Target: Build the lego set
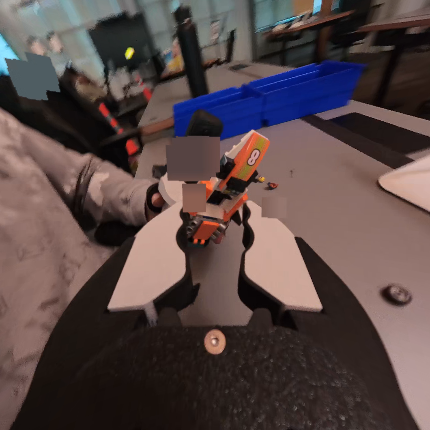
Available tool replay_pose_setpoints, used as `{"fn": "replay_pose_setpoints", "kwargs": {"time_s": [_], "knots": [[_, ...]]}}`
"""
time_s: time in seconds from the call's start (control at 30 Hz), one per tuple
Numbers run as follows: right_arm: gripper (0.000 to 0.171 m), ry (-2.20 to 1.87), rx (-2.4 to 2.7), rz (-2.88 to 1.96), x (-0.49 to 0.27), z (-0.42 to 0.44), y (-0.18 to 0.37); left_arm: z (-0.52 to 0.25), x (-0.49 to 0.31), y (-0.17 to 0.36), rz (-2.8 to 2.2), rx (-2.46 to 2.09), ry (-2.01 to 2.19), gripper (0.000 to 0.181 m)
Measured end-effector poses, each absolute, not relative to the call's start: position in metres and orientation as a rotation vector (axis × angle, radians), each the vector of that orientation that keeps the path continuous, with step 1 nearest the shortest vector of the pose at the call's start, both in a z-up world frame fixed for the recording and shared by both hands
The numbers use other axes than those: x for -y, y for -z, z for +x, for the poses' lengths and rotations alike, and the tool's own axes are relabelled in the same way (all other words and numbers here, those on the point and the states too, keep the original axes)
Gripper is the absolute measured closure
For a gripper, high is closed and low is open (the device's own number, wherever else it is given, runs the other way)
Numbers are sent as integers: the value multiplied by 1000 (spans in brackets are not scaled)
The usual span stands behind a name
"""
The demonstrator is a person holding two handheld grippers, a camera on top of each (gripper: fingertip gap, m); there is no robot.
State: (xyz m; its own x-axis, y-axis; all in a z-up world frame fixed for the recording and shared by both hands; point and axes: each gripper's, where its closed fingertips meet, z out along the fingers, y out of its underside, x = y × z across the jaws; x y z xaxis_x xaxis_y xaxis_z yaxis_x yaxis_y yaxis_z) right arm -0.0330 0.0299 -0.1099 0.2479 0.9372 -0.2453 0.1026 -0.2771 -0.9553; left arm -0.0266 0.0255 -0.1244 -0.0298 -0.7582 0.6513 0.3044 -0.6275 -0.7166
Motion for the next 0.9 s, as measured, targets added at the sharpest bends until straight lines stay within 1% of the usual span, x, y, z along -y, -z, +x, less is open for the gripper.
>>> {"fn": "replay_pose_setpoints", "kwargs": {"time_s": [0.1,0.2,0.33,0.37,0.4,0.43,0.47,0.57,0.67,0.9], "knots": [[125,-1244,768,-1664,-29,-26,113,-24,-31,134,-1523,-528,1611,126],[124,-1347,653,-1698,-28,-25,108,-20,-29,138,-1518,-664,1365,126],[126,-1325,639,-1789,-25,-41,116,-20,-30,140,-1473,-790,987,126],[130,-1299,642,-1811,-25,-45,120,-21,-32,140,-1463,-800,907,126],[145,-1258,648,-1817,-27,-47,124,-23,-34,139,-1453,-798,835,126],[151,-1220,663,-1811,-28,-48,126,-25,-36,139,-1444,-804,775,126],[152,-1190,688,-1807,-29,-48,127,-26,-37,140,-1437,-816,746,126],[152,-1120,820,-1812,-29,-44,129,-22,-34,144,-1444,-857,787,127],[152,-1021,1061,-1836,-29,-31,127,-19,-25,144,-1423,-928,878,119],[152,-541,1950,-1885,-3,4,159,-17,-14,155,-1411,-1125,890,124]]}}
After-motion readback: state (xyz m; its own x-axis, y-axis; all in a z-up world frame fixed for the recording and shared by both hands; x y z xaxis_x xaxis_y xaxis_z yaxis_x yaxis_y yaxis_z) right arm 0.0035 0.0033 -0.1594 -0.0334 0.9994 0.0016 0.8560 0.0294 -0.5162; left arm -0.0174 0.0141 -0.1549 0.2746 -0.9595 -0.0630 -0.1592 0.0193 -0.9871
